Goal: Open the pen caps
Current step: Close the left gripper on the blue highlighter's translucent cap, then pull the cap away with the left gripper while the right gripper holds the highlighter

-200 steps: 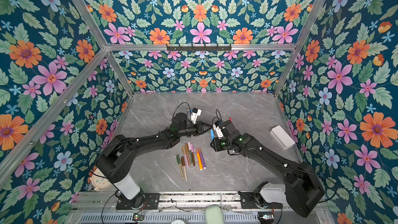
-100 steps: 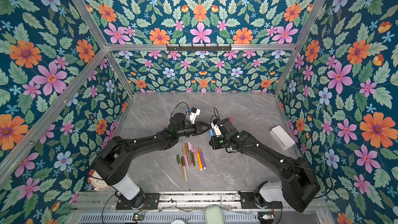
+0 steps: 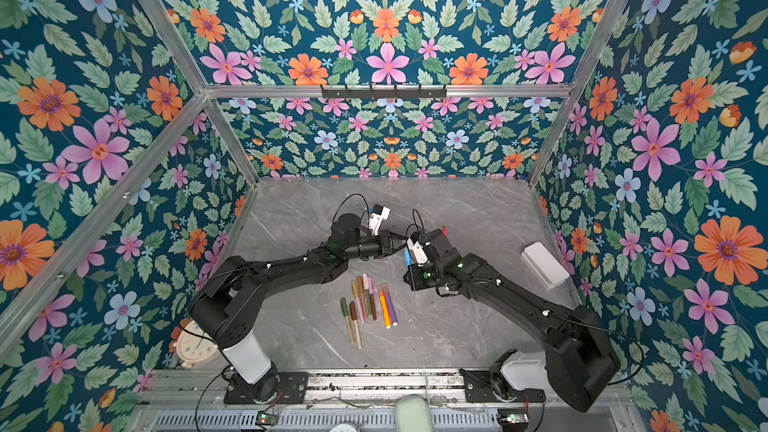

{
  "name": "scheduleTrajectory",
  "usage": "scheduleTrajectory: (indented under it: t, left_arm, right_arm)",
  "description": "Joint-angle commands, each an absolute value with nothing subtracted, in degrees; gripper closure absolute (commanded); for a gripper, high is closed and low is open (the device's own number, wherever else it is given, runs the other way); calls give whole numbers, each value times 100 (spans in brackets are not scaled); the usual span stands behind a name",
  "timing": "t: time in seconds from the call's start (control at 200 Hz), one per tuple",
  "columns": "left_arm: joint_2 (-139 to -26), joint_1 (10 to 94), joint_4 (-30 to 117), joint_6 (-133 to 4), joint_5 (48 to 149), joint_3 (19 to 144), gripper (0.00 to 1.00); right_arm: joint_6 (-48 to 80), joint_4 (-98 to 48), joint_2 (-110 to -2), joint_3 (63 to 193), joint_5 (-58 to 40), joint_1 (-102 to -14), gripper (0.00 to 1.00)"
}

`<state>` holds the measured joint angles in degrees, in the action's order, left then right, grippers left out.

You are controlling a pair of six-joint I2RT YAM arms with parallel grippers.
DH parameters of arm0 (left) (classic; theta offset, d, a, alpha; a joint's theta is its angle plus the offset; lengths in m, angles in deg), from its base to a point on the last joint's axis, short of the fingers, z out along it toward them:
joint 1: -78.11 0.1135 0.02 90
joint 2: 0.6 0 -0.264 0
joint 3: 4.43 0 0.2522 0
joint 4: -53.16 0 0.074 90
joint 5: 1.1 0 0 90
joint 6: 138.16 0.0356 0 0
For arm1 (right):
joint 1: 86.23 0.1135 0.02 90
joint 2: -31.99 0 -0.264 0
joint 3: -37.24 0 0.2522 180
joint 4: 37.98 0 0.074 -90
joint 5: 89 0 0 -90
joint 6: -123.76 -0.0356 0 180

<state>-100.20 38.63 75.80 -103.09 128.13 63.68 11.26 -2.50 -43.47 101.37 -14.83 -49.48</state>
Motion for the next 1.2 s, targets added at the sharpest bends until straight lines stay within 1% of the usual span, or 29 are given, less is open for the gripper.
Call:
scheduleTrajectory:
  t: [0.0,0.065,0.17,0.34,0.455,0.61,0.675,0.745,0.78,0.935,0.97,1.07,1.195]
  left_arm:
    - [-10014,3865,7831,-10298,12916,6348,88]
    - [-9993,3865,7865,-10324,12949,6322,85]
    - [-9953,3857,7976,-10367,13008,6261,84]
    - [-9897,3838,7980,-10364,13021,6216,70]
    - [-9904,3821,7999,-10373,13047,6207,67]
    - [-9939,3812,8018,-10377,13048,6207,67]
    - [-9957,3803,8032,-10384,13048,6216,71]
    - [-9974,3803,8033,-10388,13031,6207,82]
    - [-9981,3803,8027,-10390,13030,6198,85]
    - [-10033,3803,8070,-10406,13056,6224,86]
    - [-10036,3803,8071,-10408,13061,6225,88]
    - [-10028,3803,8067,-10399,13044,6233,100]
    - [-9971,3870,7818,-10240,12948,6297,100]
  right_arm:
    - [1126,-198,-4299,10145,-1261,-4945,100]
    - [1124,-198,-4284,10148,-1227,-4949,100]
    - [1126,-181,-4289,10180,-1194,-4948,100]
    - [1144,-166,-4305,10215,-1199,-4949,100]
    - [1144,-163,-4302,10202,-1209,-4949,100]
    - [1142,-174,-4307,10197,-1248,-4949,100]
    - [1136,-181,-4307,10181,-1244,-4945,100]
    - [1126,-185,-4314,10176,-1261,-4948,100]
    - [1126,-181,-4316,10180,-1270,-4949,100]
    - [1126,-199,-4308,10169,-1297,-4949,100]
    - [1127,-199,-4319,10171,-1313,-4942,100]
    - [1138,-198,-4325,10162,-1339,-4949,100]
    - [1122,-223,-4325,10125,-1376,-4940,100]
